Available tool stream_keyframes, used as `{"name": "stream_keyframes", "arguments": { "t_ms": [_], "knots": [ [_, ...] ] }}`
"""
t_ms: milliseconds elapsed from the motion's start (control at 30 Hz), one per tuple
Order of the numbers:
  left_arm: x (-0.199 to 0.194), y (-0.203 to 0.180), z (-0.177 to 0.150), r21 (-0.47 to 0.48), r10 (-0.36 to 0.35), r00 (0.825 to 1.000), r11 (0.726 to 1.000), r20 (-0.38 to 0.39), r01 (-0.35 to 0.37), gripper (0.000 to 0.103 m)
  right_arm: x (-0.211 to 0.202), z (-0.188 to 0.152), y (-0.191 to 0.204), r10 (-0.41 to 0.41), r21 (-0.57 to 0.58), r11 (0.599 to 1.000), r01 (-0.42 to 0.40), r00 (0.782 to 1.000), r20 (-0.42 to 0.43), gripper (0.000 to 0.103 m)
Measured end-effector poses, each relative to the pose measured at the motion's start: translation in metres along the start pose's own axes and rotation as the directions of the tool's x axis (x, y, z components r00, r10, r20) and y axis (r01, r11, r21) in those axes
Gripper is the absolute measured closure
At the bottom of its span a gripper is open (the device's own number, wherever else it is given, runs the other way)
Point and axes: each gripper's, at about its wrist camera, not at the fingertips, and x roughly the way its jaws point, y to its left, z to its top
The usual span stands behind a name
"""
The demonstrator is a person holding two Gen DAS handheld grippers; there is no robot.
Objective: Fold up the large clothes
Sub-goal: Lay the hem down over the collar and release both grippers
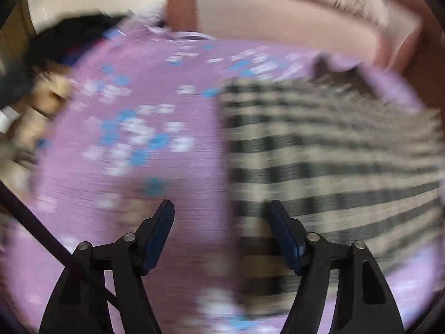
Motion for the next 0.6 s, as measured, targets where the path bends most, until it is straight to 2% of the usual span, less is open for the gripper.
{"name": "stream_keyframes", "arguments": {
  "t_ms": [67,100,200,267,333,433,500,600],
  "knots": [
    [0.001,0.003,-0.003,0.032,0.107,0.994,0.994,0.004,-0.107,0.057,-0.002,-0.007,-0.011,-0.027,0.004,1.000,0.027,0.999,0.018,0.044],
    [0.000,0.007,-0.004,0.021,0.108,0.994,0.994,-0.007,-0.108,0.057,-0.006,-0.008,-0.016,-0.043,0.015,0.999,0.042,0.999,0.022,0.043],
    [-0.019,0.028,-0.009,-0.093,-0.040,0.999,0.995,0.007,0.040,0.057,-0.027,-0.008,-0.015,-0.077,0.013,0.997,0.076,0.995,0.060,0.043],
    [-0.032,0.036,-0.013,-0.140,-0.074,0.997,0.987,0.035,0.079,0.052,-0.045,-0.010,-0.001,-0.087,-0.030,0.995,0.091,0.989,0.116,0.043],
    [-0.039,0.037,-0.018,-0.168,-0.115,0.992,0.978,0.053,0.122,0.046,-0.058,-0.013,0.014,-0.059,-0.068,0.995,0.070,0.988,0.146,0.043],
    [-0.044,0.031,-0.028,-0.198,-0.169,0.983,0.964,0.065,0.179,0.046,-0.070,-0.018,0.048,0.011,-0.125,0.992,0.010,0.986,0.165,0.043],
    [-0.045,0.023,-0.035,-0.199,-0.173,0.983,0.963,0.068,0.183,0.046,-0.072,-0.021,0.080,0.078,-0.168,0.984,-0.052,0.985,0.153,0.043],
    [-0.042,0.017,-0.042,-0.192,-0.141,0.987,0.969,0.073,0.152,0.046,-0.069,-0.028,0.130,0.170,-0.235,0.962,-0.139,0.978,0.119,0.043]
  ]
}}
